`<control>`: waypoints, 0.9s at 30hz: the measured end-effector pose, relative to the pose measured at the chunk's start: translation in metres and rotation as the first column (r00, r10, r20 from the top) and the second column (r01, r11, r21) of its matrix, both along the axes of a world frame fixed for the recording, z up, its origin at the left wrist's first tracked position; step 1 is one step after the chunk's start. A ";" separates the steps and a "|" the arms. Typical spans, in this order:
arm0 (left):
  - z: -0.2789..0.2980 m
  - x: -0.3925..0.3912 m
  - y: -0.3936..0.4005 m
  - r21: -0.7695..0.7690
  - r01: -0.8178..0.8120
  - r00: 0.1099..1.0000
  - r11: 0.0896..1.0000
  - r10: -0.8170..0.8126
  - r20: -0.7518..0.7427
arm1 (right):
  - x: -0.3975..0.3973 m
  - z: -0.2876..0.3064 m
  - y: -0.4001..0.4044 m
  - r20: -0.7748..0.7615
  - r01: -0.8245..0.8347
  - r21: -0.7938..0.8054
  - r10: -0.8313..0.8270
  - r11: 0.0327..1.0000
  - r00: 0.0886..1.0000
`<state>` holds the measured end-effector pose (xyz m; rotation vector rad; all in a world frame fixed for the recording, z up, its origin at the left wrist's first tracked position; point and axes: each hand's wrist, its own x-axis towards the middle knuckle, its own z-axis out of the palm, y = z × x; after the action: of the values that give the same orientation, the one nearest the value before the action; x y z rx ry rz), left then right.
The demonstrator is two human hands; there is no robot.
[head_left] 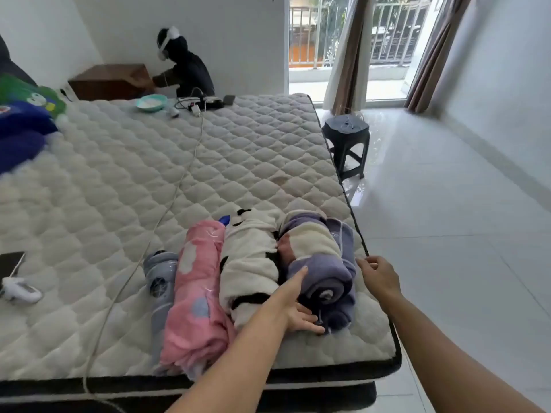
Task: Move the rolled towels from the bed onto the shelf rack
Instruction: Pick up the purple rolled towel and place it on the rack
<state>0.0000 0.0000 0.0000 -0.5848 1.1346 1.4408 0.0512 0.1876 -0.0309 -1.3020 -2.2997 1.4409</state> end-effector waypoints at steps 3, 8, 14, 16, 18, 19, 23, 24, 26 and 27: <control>-0.009 -0.010 0.016 -0.050 -0.110 0.994 0.993 0.111 0.018 | -0.044 -0.012 0.022 -0.054 -0.010 -0.079 0.005 0.997 0.999; -0.035 -0.027 0.039 -0.141 -0.239 0.967 0.961 0.248 0.052 | -0.138 -0.032 0.044 -0.075 -0.151 -0.143 0.141 0.978 0.987; -0.047 -0.031 0.050 -0.190 -0.328 0.932 0.925 0.349 0.093 | -0.209 -0.041 0.046 0.047 -0.445 -0.201 0.462 0.873 0.886; -0.047 -0.033 0.051 -0.207 -0.345 0.925 0.915 0.369 0.088 | -0.216 -0.044 0.044 0.062 -0.477 -0.251 0.505 0.843 0.861; -0.048 -0.033 0.052 -0.206 -0.363 0.920 0.909 0.385 0.079 | -0.217 -0.047 0.043 0.063 -0.453 -0.291 0.489 0.843 0.870; -0.048 -0.032 0.052 -0.203 -0.370 0.918 0.907 0.390 0.070 | -0.216 -0.048 0.043 0.055 -0.424 -0.306 0.461 0.852 0.886; -0.042 -0.022 0.055 -0.185 -0.408 0.908 0.894 0.419 0.023 | -0.205 -0.035 0.042 0.013 -0.322 -0.369 0.351 0.872 0.936; -0.039 -0.019 0.054 -0.174 -0.413 0.907 0.894 0.422 0.013 | -0.200 -0.027 0.041 -0.014 -0.303 -0.380 0.322 0.874 0.947; -0.033 -0.011 0.053 -0.161 -0.437 0.897 0.885 0.441 -0.011 | -0.188 -0.015 0.040 -0.099 -0.280 -0.394 0.263 0.875 0.960; -0.028 -0.005 0.052 -0.150 -0.455 0.889 0.878 0.456 -0.030 | -0.181 -0.007 0.039 -0.154 -0.276 -0.391 0.234 0.878 0.960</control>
<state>-0.0053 0.0515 -0.0277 -1.0179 1.1562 1.7567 -0.1303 0.2270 -0.0384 -0.9953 -2.2455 2.1172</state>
